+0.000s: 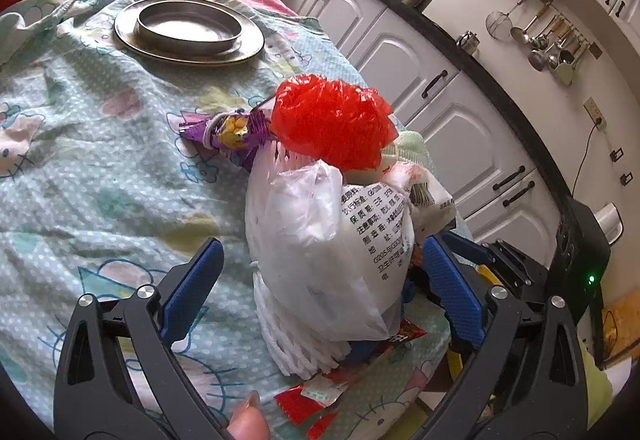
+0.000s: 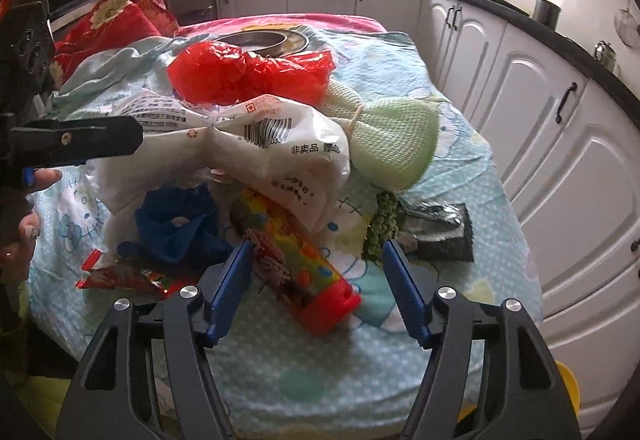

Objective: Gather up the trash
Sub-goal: 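Grasp the white plastic bag with the left tool while the right grasps the red candy tube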

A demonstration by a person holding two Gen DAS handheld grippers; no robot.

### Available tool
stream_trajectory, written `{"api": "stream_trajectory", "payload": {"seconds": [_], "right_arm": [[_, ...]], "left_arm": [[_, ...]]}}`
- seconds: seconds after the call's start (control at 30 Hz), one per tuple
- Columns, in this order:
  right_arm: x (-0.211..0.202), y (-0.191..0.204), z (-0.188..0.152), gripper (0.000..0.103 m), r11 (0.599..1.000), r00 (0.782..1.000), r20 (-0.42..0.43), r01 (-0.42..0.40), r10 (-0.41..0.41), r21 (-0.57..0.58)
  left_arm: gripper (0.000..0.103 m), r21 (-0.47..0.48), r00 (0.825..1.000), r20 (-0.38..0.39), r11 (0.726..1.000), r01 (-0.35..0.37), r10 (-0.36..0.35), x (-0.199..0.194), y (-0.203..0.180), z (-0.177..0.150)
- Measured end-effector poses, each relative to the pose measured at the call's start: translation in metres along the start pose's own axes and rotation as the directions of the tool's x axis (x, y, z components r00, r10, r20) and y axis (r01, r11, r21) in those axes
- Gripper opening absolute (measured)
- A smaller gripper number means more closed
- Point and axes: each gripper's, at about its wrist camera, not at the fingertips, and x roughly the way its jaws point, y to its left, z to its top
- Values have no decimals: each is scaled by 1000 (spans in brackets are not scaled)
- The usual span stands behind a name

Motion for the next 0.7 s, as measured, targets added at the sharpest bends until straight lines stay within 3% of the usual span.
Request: {"api": "stream_trajectory", "payload": {"seconds": [0.2,0.27,0.43,0.53,0.7], "right_arm": [[13,6,1,55,998,998,-27,-57,56,-28],[15,8,-1,48,997,997,-38,-70,69,-31],[16,13,-7,42,997,997,-40,-69,67,-38],[13,14,-9,39,998,998,-33,-62,61,-23],[7,7,-16,33,997,998,-20,-61,62,37]], "left_arm": [[81,3,1000,1,1000,-6,6,1,1,1],[78,4,1000,2,1000,-7,7,1,-1,2],[75,13,1000,-2,1000,-5,5,1,-4,2],[66,8,1000,-3,1000,1,-1,0,-5,2],[61,6,1000,-1,1000,4,-4,-3,-5,2]]}}
